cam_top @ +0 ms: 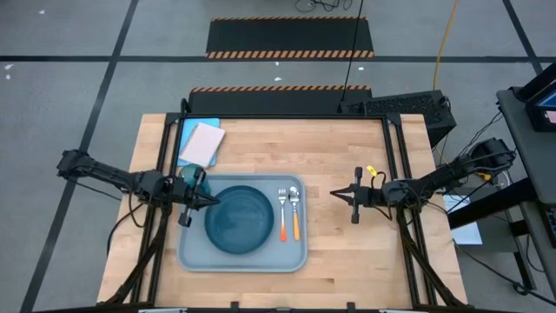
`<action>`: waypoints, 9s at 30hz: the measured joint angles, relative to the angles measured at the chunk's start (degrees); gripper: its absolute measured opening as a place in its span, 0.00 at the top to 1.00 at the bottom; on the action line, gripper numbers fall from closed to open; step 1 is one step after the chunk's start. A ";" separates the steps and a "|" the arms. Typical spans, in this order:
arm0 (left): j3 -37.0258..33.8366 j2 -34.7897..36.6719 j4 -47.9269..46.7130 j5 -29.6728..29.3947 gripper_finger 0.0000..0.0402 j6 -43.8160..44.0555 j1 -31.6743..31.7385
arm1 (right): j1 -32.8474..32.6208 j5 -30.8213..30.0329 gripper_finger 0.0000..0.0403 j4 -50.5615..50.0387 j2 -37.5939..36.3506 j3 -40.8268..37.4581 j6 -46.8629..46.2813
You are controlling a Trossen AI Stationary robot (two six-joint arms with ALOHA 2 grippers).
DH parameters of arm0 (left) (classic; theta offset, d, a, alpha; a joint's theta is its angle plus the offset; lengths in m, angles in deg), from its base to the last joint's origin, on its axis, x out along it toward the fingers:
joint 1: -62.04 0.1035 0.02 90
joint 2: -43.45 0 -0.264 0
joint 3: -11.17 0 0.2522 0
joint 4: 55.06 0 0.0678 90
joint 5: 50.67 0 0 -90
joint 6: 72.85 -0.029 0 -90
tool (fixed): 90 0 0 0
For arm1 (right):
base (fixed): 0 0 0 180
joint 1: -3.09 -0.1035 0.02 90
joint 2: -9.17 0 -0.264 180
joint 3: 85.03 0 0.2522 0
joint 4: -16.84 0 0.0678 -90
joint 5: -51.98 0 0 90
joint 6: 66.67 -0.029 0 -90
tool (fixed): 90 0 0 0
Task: Pick and place plate/cup/fork/spoon on tray
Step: Return to Home Position
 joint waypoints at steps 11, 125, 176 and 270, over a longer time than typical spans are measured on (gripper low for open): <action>0.00 5.43 -6.26 -0.03 0.95 -0.73 0.04 | -0.02 0.00 1.00 0.00 0.00 0.00 -0.02; 0.01 19.19 -20.81 -5.07 0.96 0.37 3.17 | -0.04 6.05 1.00 -24.34 -28.40 0.00 -6.49; 0.00 19.19 -19.40 -5.07 0.95 0.10 3.17 | 12.31 18.01 1.00 -47.89 -56.78 0.07 -5.01; 0.00 19.19 -19.45 -5.07 0.95 0.08 3.17 | 15.37 19.34 1.00 -48.78 -56.72 0.04 -6.67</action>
